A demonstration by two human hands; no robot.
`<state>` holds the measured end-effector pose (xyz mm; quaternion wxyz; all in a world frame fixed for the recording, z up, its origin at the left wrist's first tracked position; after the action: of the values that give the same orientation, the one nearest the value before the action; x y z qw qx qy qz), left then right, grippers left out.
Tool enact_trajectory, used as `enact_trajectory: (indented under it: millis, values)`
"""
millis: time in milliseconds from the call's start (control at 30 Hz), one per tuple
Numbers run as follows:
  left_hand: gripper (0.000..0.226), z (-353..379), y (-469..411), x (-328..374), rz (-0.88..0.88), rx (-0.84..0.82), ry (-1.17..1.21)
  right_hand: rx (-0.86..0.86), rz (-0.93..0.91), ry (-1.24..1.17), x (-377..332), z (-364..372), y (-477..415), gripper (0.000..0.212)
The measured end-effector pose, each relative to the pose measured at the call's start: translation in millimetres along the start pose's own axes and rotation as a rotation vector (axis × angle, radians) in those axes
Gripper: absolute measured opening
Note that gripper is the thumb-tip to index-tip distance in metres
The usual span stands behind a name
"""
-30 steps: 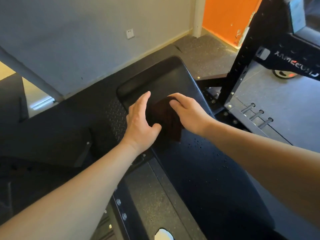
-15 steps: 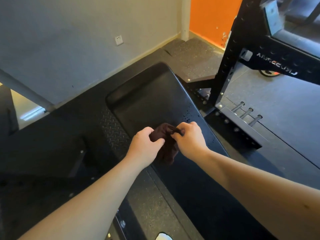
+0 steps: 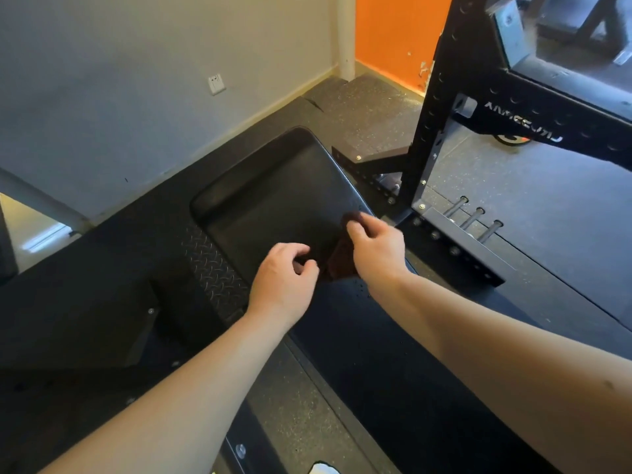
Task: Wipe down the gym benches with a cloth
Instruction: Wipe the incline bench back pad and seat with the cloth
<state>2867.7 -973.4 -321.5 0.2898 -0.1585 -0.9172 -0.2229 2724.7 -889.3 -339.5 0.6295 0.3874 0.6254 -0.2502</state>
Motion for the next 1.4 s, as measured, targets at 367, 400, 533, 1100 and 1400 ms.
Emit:
enact_trajectory:
  millis: [367, 400, 533, 1100, 1400]
  values:
    - [0.097, 27, -25, -18, 0.077, 0.215, -1.12, -0.229, -0.573, 1.027, 79, 10, -27, 0.058]
    - [0.096, 28, -26, -19, 0.08, 0.219, -1.125, -0.154, -0.518, 1.001, 89, -7, -23, 0.055]
    - [0.094, 27, -28, -20, 0.097, 0.225, -1.126, -0.006, -0.257, 0.827, 120, -54, -10, 0.047]
    - [0.097, 32, -27, -23, 0.103, 0.237, -1.113, 0.023, -0.368, 0.874, 110, -48, -34, 0.045]
    - [0.1, 32, -26, -27, 0.108, 0.245, -1.121, -0.036, -0.584, 0.939, 63, 19, -61, 0.049]
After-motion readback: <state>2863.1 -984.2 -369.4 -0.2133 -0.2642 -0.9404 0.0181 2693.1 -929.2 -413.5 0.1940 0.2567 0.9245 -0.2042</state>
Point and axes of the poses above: each hand's wrist, its own y-axis away from the middle knuckle, its own z-axis out of the palm, x = y × z, the point moved 3 cm from there along -y, towards the middle knuckle, and after that the axes turned 13 degrees about -z, right-handed, at the moved point
